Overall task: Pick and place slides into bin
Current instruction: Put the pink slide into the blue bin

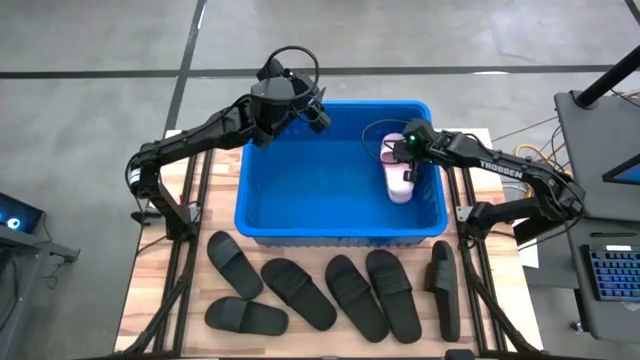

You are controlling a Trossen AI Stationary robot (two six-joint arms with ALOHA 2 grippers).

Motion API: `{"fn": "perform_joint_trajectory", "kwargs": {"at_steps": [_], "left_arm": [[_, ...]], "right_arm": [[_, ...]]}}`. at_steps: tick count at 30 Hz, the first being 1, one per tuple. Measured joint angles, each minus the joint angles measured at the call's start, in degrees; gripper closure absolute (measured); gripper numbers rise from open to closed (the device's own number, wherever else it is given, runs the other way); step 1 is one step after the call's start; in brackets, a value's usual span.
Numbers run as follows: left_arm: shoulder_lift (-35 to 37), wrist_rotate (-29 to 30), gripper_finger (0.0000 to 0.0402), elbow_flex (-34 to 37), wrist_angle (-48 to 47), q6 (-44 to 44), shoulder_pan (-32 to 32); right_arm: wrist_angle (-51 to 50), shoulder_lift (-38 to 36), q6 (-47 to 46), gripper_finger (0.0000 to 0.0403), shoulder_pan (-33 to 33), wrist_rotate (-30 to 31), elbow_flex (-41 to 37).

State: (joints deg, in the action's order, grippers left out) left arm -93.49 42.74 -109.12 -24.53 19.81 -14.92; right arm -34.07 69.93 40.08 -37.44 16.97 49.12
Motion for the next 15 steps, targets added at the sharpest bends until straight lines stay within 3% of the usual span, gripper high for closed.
{"fn": "perform_joint_trajectory", "kwargs": {"at_steps": [8,15], "left_arm": [[0.0,0.0,0.0168,0.0,0.0,0.0,0.0],[0.0,0.0,0.0168,0.0,0.0,0.0,0.0]], "right_arm": [[-2.9,-0.1,-0.2,0.0338,-0.1,1.8,0.0],[-3.4,-0.1,2.0,0.0278,0.0,2.7,0.0]]}}
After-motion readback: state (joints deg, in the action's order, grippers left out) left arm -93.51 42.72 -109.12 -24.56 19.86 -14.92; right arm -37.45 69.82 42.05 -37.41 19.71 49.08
